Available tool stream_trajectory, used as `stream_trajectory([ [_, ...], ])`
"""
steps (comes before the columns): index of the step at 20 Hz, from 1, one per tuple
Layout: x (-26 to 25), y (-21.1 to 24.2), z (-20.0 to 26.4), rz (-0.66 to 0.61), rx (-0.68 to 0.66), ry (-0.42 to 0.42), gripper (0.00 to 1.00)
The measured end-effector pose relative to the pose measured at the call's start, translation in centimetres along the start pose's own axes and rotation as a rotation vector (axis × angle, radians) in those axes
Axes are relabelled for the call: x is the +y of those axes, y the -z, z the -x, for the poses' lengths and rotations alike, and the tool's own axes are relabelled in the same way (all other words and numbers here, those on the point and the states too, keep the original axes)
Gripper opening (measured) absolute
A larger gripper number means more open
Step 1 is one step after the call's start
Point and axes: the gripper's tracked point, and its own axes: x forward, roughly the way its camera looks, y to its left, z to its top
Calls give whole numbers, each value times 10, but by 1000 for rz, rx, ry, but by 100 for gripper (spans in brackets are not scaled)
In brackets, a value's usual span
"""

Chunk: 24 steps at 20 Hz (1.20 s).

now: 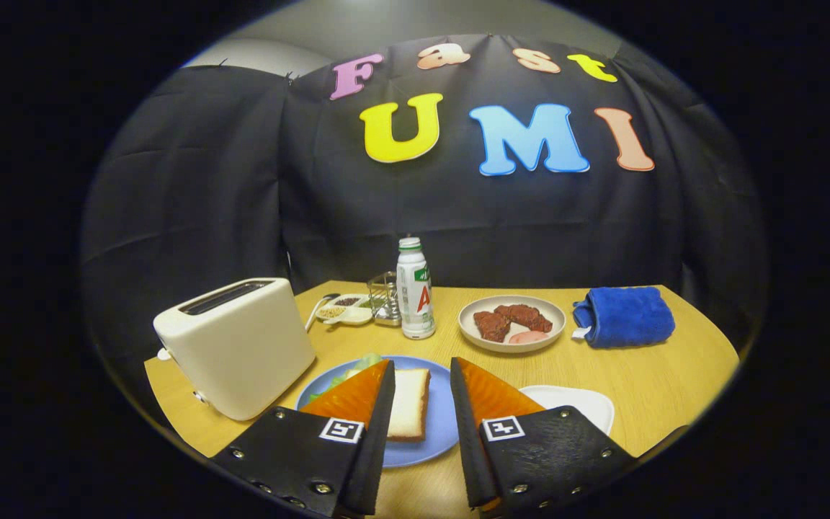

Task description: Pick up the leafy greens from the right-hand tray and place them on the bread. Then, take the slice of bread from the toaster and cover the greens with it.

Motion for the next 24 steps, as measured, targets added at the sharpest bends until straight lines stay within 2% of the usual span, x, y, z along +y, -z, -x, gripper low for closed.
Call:
stream_trajectory([
  [3, -16, -22, 27, 40, -61, 22, 46],
  [6, -40, -24, 52, 116, -75, 74, 46],
  [9, -61, -30, 73, 113, -119, 100, 46],
  [12, -89, -34, 91, 118, -139, 101, 46],
  [14, -102, -39, 104, 168, -178, 49, 53],
  [16, -131, -36, 115, 216, -206, 36, 53],
  [20, -212, -28, 140, 289, -230, 114, 53],
  [24, -259, -15, 158, 203, -230, 136, 53],
])
